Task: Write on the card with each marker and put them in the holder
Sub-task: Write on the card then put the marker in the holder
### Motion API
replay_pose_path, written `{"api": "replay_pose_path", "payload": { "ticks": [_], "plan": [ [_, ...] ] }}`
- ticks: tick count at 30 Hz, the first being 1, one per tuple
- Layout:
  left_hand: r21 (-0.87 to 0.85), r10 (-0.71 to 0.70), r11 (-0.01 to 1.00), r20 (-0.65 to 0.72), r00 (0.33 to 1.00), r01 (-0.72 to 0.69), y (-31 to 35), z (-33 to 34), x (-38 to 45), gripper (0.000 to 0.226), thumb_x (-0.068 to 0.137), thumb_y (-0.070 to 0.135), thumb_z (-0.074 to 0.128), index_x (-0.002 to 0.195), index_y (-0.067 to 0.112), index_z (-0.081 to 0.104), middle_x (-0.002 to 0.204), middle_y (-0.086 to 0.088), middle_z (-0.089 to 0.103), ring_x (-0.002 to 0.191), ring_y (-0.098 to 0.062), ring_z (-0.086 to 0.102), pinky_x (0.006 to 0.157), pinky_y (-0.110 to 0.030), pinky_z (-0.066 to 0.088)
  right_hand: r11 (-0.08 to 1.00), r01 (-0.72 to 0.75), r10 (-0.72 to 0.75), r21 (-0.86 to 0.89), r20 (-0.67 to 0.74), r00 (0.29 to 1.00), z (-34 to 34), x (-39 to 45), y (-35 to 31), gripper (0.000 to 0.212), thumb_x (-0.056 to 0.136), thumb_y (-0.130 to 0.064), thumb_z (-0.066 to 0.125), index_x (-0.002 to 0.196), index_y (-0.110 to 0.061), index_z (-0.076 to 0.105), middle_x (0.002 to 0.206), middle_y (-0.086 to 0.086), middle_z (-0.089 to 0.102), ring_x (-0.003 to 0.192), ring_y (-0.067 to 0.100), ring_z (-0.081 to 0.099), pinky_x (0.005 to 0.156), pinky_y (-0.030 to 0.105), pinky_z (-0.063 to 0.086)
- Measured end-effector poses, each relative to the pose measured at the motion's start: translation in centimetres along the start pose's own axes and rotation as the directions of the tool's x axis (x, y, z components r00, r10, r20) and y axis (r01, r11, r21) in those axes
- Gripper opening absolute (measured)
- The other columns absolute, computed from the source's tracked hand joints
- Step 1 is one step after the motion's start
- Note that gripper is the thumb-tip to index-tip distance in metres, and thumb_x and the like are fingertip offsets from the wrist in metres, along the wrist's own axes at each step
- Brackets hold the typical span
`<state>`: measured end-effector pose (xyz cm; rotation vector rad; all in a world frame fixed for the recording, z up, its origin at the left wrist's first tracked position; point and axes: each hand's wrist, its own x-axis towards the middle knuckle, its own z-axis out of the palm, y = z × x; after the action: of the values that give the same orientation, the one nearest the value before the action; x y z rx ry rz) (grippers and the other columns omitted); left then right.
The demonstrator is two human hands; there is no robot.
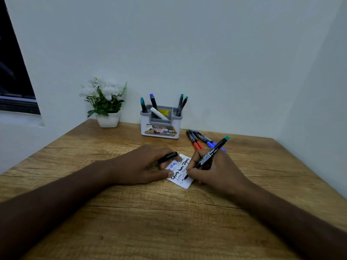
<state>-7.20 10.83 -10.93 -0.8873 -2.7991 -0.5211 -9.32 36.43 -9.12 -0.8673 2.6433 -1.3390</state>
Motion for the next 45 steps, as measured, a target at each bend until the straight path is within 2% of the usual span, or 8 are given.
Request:
{"api": "replay_pose_path", "payload": {
  "ticks": [13,17,22,28,32,39,41,45],
  "plan": [
    [-0.002,-0.023,1.0,0.01,1.0,0.023,0.2,-0.2,0.0,0.035,0.101,0.053,0.059,0.122,0.024,0.06,0.092,0.015,0.057,0.09,-0.01,0.058,0.081,-0.036,0.05,0.999,-0.024,0.024,0.026,-0.012,1.0,-0.2,0.1,0.1,0.008,0.085,-0.011,0.08,0.08,-0.017,0.078,0.079,-0.004,0.081,0.065,0.003,0.07,0.071,0.034,0.062],
    [0.006,-0.022,1.0,0.003,1.0,0.022,0.2,-0.2,0.0,0.037,0.101,0.053,0.06,0.129,0.029,0.058,0.094,0.015,0.058,0.093,-0.008,0.058,0.082,-0.031,0.049,1.0,-0.018,0.019,0.023,-0.035,0.999,0.0,0.1,0.1,0.006,0.085,-0.013,0.08,0.08,-0.017,0.078,0.081,0.006,0.08,0.073,0.028,0.073,0.074,0.047,0.062],
    [0.017,-0.023,1.0,0.014,1.0,0.023,0.3,-0.3,0.0,0.043,0.1,0.059,0.056,0.135,0.035,0.054,0.106,0.015,0.062,0.102,-0.006,0.059,0.088,-0.031,0.05,0.998,-0.058,0.059,0.029,-0.027,0.998,-0.1,0.2,0.1,0.005,0.085,-0.011,0.079,0.083,-0.016,0.078,0.082,0.001,0.081,0.066,0.009,0.07,0.077,0.043,0.063],
    [0.017,-0.01,1.0,0.008,1.0,0.01,0.4,-0.3,0.0,0.045,0.101,0.059,0.056,0.141,0.04,0.05,0.119,0.024,0.06,0.11,0.0,0.056,0.092,-0.03,0.05,0.998,-0.058,0.059,0.027,-0.056,0.997,0.0,0.2,0.0,0.003,0.086,-0.015,0.079,0.083,-0.017,0.078,0.082,0.008,0.081,0.078,0.03,0.075,0.078,0.05,0.063],
    [0.01,0.003,1.0,-0.002,1.0,-0.003,0.5,-0.3,0.1,0.041,0.102,0.054,0.058,0.139,0.04,0.051,0.102,0.039,0.051,0.1,0.005,0.054,0.086,-0.022,0.047,0.997,-0.069,0.071,0.025,-0.053,0.996,0.0,0.3,0.1,0.003,0.087,-0.013,0.078,0.084,-0.016,0.077,0.084,0.006,0.081,0.073,0.02,0.074,0.077,0.047,0.064],
    [0.01,-0.012,1.0,0.009,1.0,0.012,0.6,-0.4,0.0,0.04,0.101,0.056,0.056,0.138,0.041,0.05,0.104,0.026,0.056,0.101,0.002,0.056,0.087,-0.021,0.047,0.999,-0.042,0.042,0.006,-0.056,0.998,0.1,0.3,0.3,0.006,0.086,-0.015,0.078,0.083,-0.019,0.077,0.084,0.005,0.081,0.078,0.025,0.076,0.075,0.044,0.065],
    [0.009,-0.014,1.0,0.017,1.0,0.014,0.8,-0.5,-0.1,0.037,0.101,0.056,0.056,0.134,0.041,0.051,0.104,0.024,0.057,0.1,0.002,0.055,0.085,-0.019,0.046,1.0,-0.003,0.004,0.004,-0.104,0.995,0.0,0.3,0.5,0.01,0.087,-0.013,0.078,0.082,-0.021,0.076,0.082,0.0,0.08,0.074,0.017,0.076,0.069,0.035,0.064],
    [-0.005,-0.019,1.0,0.025,1.0,0.019,0.8,-0.5,0.0,0.035,0.102,0.054,0.058,0.123,0.027,0.059,0.094,0.017,0.057,0.093,-0.005,0.057,0.084,-0.033,0.05,0.972,-0.01,0.046,0.234,-0.149,0.988,-1.0,0.8,0.6,0.005,0.092,-0.009,0.081,0.093,-0.009,0.076,0.082,0.006,0.081,0.073,0.016,0.078,0.071,0.025,0.063]
  ]
}}
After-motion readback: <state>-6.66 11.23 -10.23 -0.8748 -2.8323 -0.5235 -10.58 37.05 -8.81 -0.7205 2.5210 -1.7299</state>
